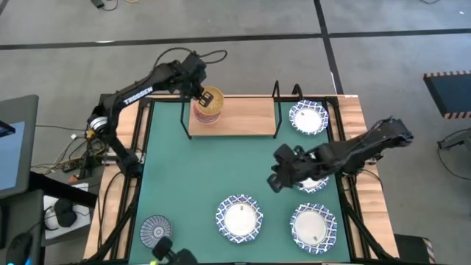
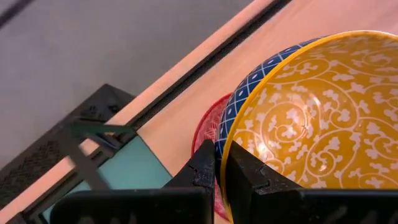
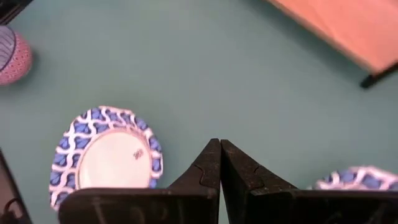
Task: Place and stack bowls onto a shelf
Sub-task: Stack the yellow patterned bowl on top of the red bowl on the shelf, then stack the blue patterned bowl on top of the yellow bowl on the shelf
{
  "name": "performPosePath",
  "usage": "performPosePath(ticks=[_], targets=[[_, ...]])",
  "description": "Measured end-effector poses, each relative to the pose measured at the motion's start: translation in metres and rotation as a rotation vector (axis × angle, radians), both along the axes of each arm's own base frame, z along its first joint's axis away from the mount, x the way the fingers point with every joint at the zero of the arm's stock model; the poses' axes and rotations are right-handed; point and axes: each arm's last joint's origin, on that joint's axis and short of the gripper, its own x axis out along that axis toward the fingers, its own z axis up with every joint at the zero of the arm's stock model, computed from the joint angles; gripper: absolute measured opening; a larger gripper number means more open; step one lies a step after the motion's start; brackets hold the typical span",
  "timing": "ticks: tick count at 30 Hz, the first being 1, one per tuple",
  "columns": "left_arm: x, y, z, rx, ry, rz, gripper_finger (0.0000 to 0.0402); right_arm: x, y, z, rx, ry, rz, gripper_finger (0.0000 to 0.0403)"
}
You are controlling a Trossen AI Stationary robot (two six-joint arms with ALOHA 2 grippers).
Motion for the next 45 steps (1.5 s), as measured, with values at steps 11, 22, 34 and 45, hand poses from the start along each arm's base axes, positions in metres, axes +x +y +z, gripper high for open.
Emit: performPosePath(ticks=[11,22,34,45], targets=[[0.005,0.017,-0.030,-0.096,0.112,-0.028,0.0012,-0.020,-0.011,-0.010,0.033,-0.039,-0.048,0.0027],[-0.003,0.014,-0.031,-0.110,0.185,-0.002,0.0073,-0.015,-0.023,-0.011,0.026,-0.042,-0.065,0.0027],[-0.013,0.002,0.001,-0.138,0.250,-0.062,0.0151,0.002,-0.026,0.000,0.100,-0.235,-0.090,0.0027],[-0.042,-0.074,0.088,0.029,-0.193,-0.365,0.0169,0.060,-0.009,-0.024,0.242,-0.426,-0.141,0.0062]])
